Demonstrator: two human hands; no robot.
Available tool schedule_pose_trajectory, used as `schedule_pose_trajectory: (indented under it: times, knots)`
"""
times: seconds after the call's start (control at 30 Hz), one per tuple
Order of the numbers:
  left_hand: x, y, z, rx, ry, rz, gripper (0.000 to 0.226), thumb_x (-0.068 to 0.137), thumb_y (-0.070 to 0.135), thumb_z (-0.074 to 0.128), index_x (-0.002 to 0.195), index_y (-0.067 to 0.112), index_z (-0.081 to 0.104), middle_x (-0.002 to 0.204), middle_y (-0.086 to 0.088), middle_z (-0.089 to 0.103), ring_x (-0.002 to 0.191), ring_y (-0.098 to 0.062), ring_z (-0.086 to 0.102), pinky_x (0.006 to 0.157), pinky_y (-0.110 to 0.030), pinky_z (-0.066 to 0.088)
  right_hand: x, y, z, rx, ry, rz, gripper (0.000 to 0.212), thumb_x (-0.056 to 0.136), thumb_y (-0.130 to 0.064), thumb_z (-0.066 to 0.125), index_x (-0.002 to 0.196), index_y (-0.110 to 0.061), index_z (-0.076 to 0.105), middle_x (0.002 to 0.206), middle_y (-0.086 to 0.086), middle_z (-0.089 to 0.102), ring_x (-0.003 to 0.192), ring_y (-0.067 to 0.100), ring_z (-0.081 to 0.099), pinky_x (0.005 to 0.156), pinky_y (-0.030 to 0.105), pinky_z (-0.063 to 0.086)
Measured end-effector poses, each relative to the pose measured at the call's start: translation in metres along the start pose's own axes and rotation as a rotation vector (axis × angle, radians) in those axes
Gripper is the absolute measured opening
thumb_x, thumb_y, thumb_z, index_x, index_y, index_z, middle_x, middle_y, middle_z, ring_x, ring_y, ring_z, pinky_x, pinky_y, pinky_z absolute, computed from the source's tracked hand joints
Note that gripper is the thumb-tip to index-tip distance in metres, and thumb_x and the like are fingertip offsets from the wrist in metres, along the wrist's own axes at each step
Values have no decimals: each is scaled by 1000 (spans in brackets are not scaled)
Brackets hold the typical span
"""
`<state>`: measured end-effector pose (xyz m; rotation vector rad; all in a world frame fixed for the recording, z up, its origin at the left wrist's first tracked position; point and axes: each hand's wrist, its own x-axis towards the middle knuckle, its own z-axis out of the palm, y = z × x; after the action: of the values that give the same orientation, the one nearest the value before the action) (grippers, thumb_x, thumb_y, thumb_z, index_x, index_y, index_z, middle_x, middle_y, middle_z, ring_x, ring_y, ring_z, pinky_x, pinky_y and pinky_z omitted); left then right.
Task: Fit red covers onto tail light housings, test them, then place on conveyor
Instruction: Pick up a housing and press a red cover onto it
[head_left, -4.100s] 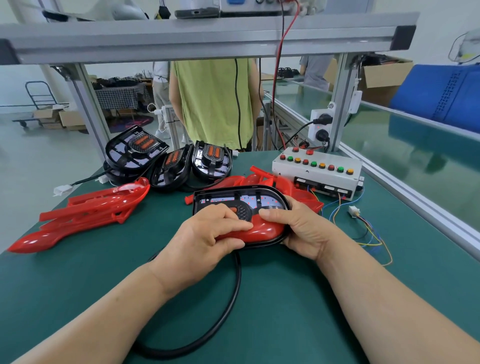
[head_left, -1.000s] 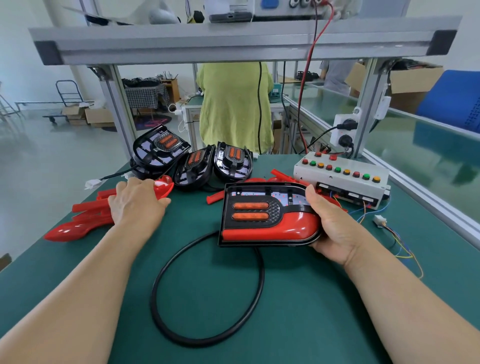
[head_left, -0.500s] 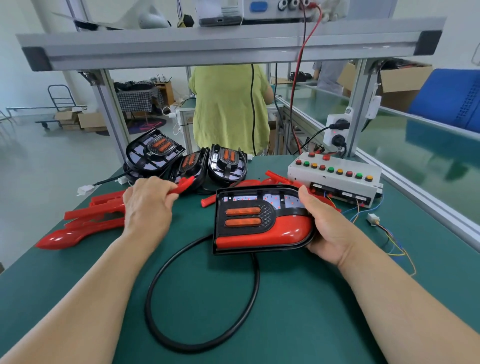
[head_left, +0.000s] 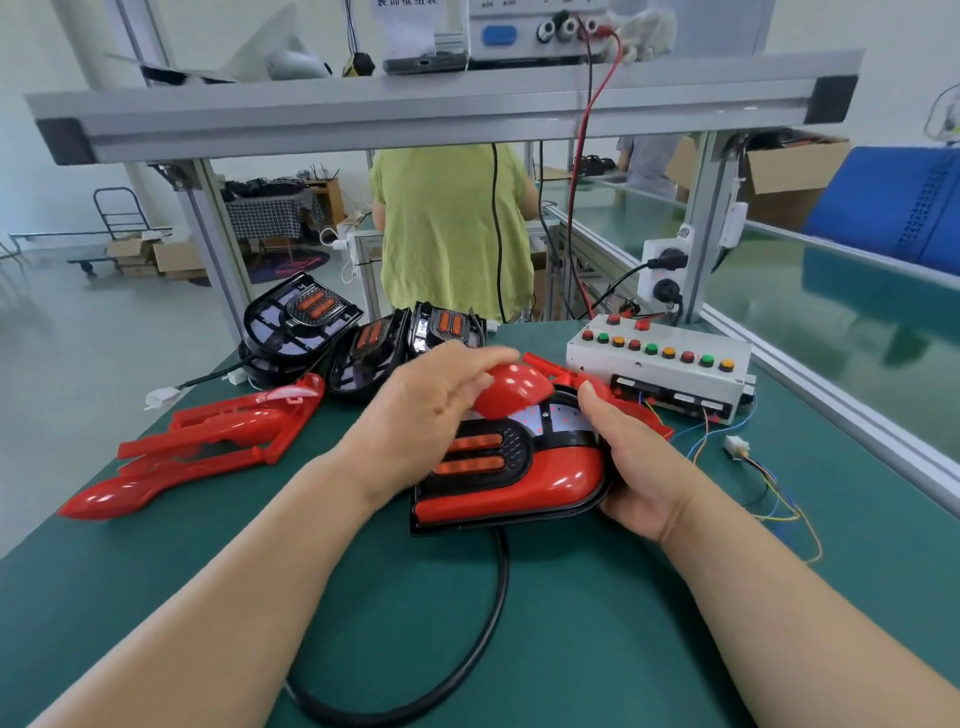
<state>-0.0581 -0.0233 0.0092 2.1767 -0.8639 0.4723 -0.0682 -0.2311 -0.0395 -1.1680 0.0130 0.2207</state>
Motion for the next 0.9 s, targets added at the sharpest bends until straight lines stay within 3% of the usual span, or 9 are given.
schedule_pose_trajectory:
  times: [0.13, 0.23, 0.33, 0.43, 0.57, 0.7, 0.8, 0.9]
  knots:
    - [15, 9, 17, 80, -107, -99, 10, 99, 25, 55, 109, 27, 56, 88, 11, 57, 79, -5, 58, 75, -31, 54, -1, 1, 0, -16, -16, -27, 51, 85, -54, 60, 114, -15, 74, 116, 16, 72, 107, 34, 69, 88, 45, 59]
    - [20, 14, 25, 237, -64, -4, 12, 99, 29, 56, 102, 18, 56, 83, 14, 50, 71, -8, 50, 71, -37, 49, 0, 4, -2, -20, -12, -48, 51, 81, -48, 68, 118, -13, 71, 121, 20, 69, 112, 38, 65, 98, 54, 52]
    - [19, 16, 33, 305, -5, 124, 19, 97, 26, 59, 105, 8, 62, 95, 0, 60, 83, -23, 58, 75, -46, 49, 0, 5, -1, -18, 30, -78, 51, 74, -37, 76, 118, -14, 69, 120, 22, 68, 101, 35, 68, 91, 49, 55]
    - [17, 6, 32, 329, -8, 186, 29, 90, 22, 70, 115, 6, 69, 104, -9, 62, 99, -30, 57, 87, -48, 48, 1, 6, -1, 7, 60, -85, 52, 74, -34, 76, 120, -12, 68, 117, 24, 69, 104, 41, 67, 93, 54, 54]
    - [2, -15, 21, 208, 4, 116, 45, 87, 20, 74, 130, 15, 64, 120, 0, 56, 115, -17, 53, 105, -30, 40, 4, 7, -3, 22, 57, -80, 53, 77, -36, 74, 122, -10, 67, 117, 23, 70, 108, 41, 66, 93, 56, 54]
    - [-16, -35, 6, 7, 79, -63, 48, 84, 7, 75, 127, 26, 63, 119, 16, 58, 118, -5, 55, 102, -15, 38, 5, 6, -4, 29, 64, -63, 53, 78, -36, 72, 125, -11, 66, 119, 23, 69, 117, 46, 61, 99, 63, 47]
    - [-20, -38, 2, -48, 146, -108, 44, 83, 0, 73, 119, 25, 67, 110, 14, 64, 110, -7, 60, 97, -15, 42, 5, 7, -3, 17, 63, -46, 59, 76, -40, 72, 126, -9, 65, 123, 25, 66, 121, 48, 57, 101, 65, 45]
    - [-20, -35, 3, 2, 171, -22, 35, 85, -3, 71, 116, 14, 71, 109, 6, 67, 108, -10, 62, 98, -21, 45, 5, 6, -3, 5, 49, -11, 59, 81, -54, 63, 121, -12, 69, 118, 18, 71, 113, 38, 66, 97, 56, 52]
